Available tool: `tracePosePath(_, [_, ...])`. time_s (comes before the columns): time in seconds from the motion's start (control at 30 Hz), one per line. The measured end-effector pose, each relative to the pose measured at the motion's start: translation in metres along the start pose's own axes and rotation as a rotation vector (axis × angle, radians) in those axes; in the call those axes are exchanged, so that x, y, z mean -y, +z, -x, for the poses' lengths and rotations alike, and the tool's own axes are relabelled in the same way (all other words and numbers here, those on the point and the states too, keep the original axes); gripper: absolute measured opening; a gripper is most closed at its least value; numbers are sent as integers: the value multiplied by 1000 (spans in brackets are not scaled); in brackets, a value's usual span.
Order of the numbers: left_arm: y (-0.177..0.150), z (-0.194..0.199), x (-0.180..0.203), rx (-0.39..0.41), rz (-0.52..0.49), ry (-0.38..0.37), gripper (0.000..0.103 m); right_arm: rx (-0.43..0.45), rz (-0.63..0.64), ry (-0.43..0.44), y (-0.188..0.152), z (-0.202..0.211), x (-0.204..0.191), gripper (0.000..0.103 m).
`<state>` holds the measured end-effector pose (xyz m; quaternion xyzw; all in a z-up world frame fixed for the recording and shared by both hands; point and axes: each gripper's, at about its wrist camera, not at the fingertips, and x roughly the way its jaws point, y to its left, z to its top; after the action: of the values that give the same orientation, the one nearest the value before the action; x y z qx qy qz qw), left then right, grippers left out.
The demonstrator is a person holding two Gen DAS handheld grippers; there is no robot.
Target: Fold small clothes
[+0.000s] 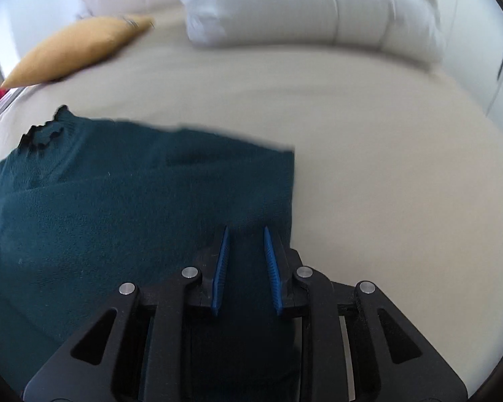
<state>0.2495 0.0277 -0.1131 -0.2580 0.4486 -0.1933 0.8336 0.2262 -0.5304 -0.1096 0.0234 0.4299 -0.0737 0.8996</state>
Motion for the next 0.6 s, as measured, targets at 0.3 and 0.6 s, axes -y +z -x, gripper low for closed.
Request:
tracePosePath(0.3, [-11,160,-78,224,239,-34,63,202,-121,132,1,116,-10,55])
tracePosePath(0.6, [-58,305,-248,476,630,105,71,195,-53,395,-77,183,-96,71])
